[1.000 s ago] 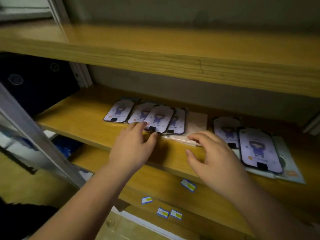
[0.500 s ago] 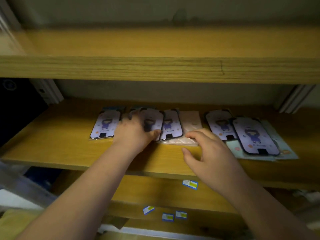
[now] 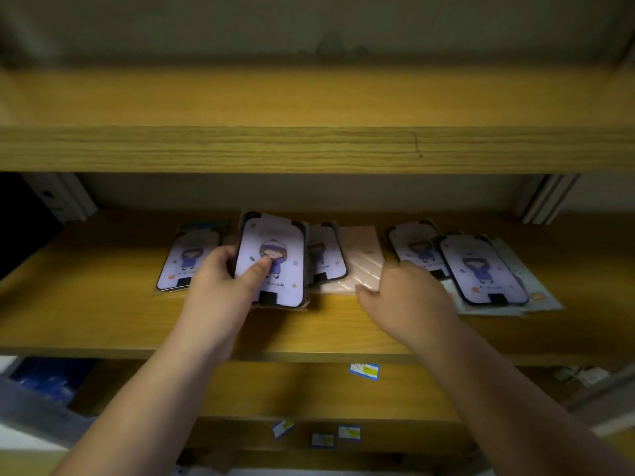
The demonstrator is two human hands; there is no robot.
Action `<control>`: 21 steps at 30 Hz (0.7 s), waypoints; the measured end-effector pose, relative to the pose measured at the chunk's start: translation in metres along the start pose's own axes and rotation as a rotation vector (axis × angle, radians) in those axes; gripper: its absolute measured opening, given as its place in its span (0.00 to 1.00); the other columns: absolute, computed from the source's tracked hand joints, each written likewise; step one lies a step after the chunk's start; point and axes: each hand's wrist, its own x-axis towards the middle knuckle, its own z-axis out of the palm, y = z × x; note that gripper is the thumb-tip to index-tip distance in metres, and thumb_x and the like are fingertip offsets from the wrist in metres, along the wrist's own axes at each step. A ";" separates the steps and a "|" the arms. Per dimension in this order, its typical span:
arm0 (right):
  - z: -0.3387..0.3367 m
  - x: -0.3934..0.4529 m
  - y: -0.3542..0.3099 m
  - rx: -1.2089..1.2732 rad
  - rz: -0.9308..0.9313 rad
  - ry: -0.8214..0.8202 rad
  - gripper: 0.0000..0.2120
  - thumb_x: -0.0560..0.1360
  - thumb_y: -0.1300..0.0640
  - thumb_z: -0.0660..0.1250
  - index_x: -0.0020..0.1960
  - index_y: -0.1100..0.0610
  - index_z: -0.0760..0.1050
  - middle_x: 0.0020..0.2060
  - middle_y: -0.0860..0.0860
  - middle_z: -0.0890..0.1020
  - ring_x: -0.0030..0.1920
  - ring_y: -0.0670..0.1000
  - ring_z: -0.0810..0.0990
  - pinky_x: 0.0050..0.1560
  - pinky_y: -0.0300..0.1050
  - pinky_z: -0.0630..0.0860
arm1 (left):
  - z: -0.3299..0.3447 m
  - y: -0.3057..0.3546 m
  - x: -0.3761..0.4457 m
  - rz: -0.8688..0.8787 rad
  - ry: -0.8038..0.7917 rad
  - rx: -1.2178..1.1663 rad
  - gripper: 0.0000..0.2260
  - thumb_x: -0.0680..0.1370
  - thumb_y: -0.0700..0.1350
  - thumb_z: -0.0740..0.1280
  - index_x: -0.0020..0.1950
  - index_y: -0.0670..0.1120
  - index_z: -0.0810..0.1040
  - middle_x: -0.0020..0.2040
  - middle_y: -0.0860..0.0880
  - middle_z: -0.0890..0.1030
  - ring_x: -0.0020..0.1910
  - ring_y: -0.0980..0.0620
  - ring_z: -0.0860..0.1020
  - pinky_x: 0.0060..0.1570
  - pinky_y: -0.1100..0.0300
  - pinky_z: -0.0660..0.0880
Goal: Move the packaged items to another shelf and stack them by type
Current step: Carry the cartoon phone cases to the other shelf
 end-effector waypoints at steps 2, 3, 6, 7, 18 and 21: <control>0.002 0.009 -0.005 -0.020 0.017 -0.029 0.32 0.75 0.33 0.59 0.61 0.60 0.74 0.54 0.59 0.79 0.54 0.60 0.78 0.44 0.49 0.69 | 0.005 0.003 -0.008 0.005 -0.017 -0.037 0.07 0.77 0.48 0.71 0.53 0.55 0.77 0.43 0.60 0.86 0.42 0.60 0.85 0.33 0.66 0.80; 0.003 0.013 -0.006 -0.014 0.040 -0.050 0.34 0.75 0.31 0.59 0.63 0.60 0.73 0.56 0.60 0.79 0.55 0.60 0.78 0.44 0.49 0.69 | 0.007 0.003 -0.011 0.003 -0.023 -0.054 0.07 0.77 0.48 0.71 0.54 0.55 0.78 0.44 0.59 0.86 0.43 0.59 0.85 0.34 0.64 0.81; 0.003 0.021 -0.007 0.102 0.114 -0.110 0.36 0.72 0.28 0.62 0.62 0.59 0.73 0.51 0.57 0.80 0.51 0.59 0.78 0.42 0.48 0.71 | 0.017 0.003 -0.017 -0.030 -0.017 -0.107 0.07 0.78 0.47 0.71 0.56 0.53 0.78 0.46 0.55 0.87 0.44 0.56 0.86 0.38 0.61 0.82; 0.004 0.022 -0.007 0.156 0.125 -0.119 0.36 0.70 0.27 0.63 0.59 0.58 0.73 0.47 0.55 0.79 0.47 0.58 0.77 0.40 0.48 0.71 | 0.019 0.002 -0.018 -0.037 -0.014 -0.118 0.07 0.78 0.46 0.71 0.55 0.53 0.78 0.46 0.55 0.87 0.45 0.56 0.86 0.40 0.59 0.82; -0.003 0.022 0.008 1.201 0.268 -0.209 0.02 0.80 0.56 0.65 0.53 0.52 0.73 0.46 0.57 0.82 0.30 0.48 0.85 0.26 0.42 0.77 | 0.022 -0.006 -0.027 -0.060 0.017 -0.274 0.11 0.79 0.46 0.70 0.56 0.59 0.74 0.45 0.60 0.86 0.44 0.56 0.86 0.37 0.59 0.82; -0.007 0.014 0.019 1.342 0.274 -0.184 0.05 0.82 0.56 0.63 0.58 0.54 0.71 0.47 0.60 0.83 0.32 0.53 0.86 0.27 0.43 0.79 | 0.026 -0.006 -0.027 -0.073 0.018 -0.277 0.08 0.80 0.46 0.69 0.54 0.58 0.74 0.42 0.60 0.86 0.41 0.57 0.86 0.33 0.59 0.81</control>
